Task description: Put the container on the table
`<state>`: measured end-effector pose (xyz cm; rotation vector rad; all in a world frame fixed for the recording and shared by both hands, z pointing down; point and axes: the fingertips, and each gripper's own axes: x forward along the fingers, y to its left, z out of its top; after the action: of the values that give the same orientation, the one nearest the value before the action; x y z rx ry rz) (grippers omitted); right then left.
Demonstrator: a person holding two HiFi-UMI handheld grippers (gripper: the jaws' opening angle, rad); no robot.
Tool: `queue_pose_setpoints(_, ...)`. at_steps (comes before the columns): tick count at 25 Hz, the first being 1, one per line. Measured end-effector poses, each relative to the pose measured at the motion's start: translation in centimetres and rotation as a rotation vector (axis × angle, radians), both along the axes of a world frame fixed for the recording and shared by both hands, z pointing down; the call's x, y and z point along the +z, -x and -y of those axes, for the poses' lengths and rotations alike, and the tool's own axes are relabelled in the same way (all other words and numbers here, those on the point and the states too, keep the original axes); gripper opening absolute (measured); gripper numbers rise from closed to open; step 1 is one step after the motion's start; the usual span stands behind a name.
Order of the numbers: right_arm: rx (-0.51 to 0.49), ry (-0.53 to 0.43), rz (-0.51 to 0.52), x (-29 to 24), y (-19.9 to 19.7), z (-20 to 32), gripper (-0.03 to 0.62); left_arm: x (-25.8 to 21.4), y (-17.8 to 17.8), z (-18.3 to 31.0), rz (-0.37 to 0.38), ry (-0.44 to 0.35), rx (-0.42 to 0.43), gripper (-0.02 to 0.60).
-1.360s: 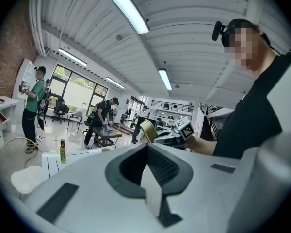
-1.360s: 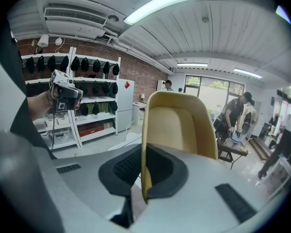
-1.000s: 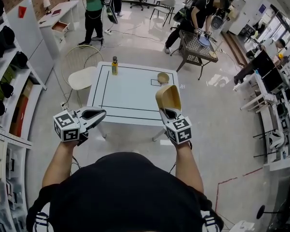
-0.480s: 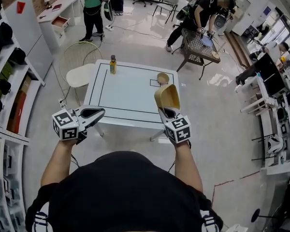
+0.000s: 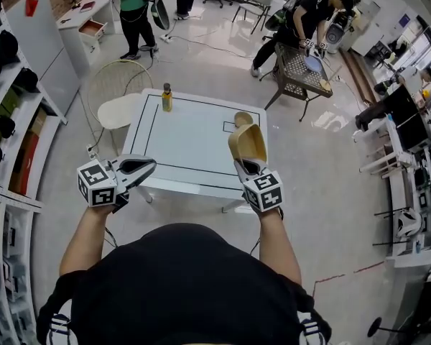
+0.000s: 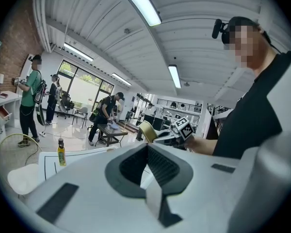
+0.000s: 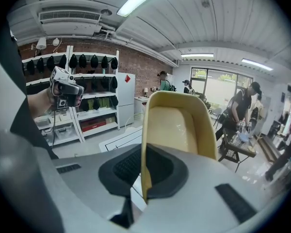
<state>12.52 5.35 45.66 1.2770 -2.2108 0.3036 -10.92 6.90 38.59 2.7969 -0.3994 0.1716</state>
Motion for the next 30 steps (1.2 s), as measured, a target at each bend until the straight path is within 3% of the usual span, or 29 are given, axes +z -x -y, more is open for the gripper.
queue_pose_setpoints(15,-0.039,0.025,0.016,1.5,-2.7,5.2,0.008,0.7,-3.6,4.5,0.017,0.014,-0.025,0.008)
queue_pose_setpoints(30,-0.100,0.033,0.025,1.8,-3.6,8.6,0.008,0.4,-4.8,6.9,0.020,0.018,-0.086,0.008)
